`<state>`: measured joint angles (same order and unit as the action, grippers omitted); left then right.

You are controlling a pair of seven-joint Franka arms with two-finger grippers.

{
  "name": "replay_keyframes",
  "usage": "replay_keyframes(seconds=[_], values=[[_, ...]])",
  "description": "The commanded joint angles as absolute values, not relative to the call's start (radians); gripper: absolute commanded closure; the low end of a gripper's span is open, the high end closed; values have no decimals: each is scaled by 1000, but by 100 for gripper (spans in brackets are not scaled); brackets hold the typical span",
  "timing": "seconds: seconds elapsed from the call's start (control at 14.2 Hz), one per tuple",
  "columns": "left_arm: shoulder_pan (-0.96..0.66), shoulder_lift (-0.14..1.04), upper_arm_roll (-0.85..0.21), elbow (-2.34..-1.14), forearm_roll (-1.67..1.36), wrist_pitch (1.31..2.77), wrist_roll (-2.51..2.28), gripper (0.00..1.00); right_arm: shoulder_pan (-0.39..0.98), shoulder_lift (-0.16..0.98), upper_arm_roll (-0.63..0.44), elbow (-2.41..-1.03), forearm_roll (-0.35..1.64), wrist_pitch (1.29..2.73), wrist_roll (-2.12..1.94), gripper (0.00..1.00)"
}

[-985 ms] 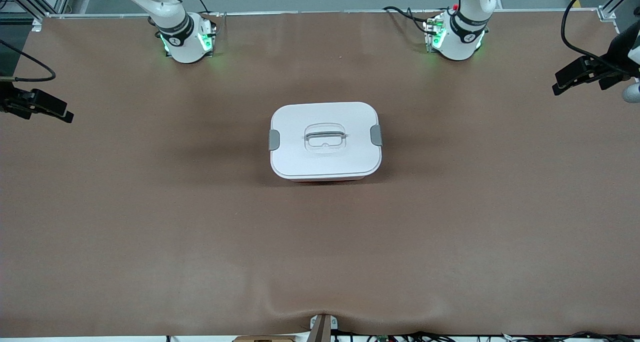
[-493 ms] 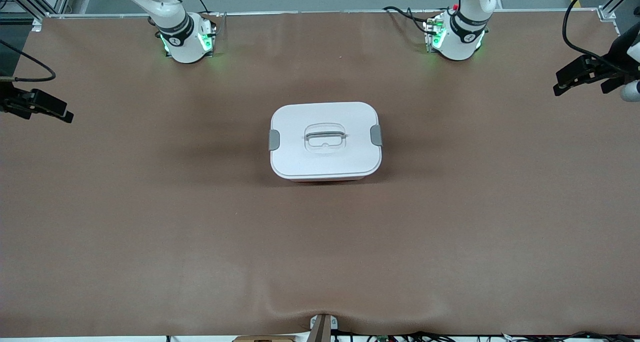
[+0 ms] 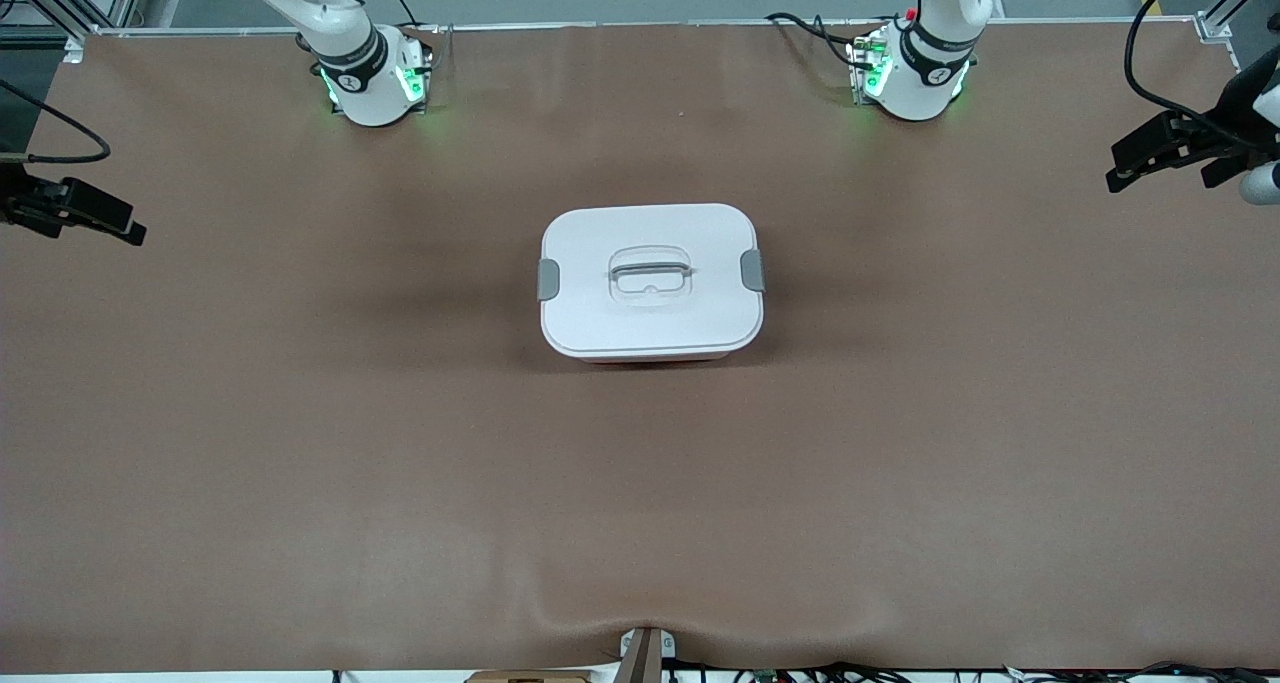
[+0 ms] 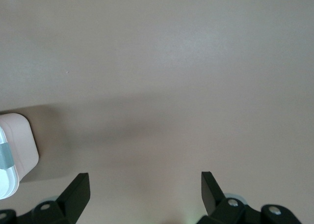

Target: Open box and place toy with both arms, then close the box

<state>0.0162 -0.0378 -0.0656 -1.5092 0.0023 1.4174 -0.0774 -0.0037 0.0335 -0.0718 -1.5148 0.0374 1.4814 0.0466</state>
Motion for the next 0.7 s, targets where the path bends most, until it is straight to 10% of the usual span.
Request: replay_keyframes(seconds=[0.0,0.63], values=[[15,-41,-63,-1509,-12,1427,-99,0,-2,31,-71,-1506,54,1473,61,0],[14,-43,-66,-1509,-6,1425,-187,0,-3,31,-71,-1505,49,1473,52,0]])
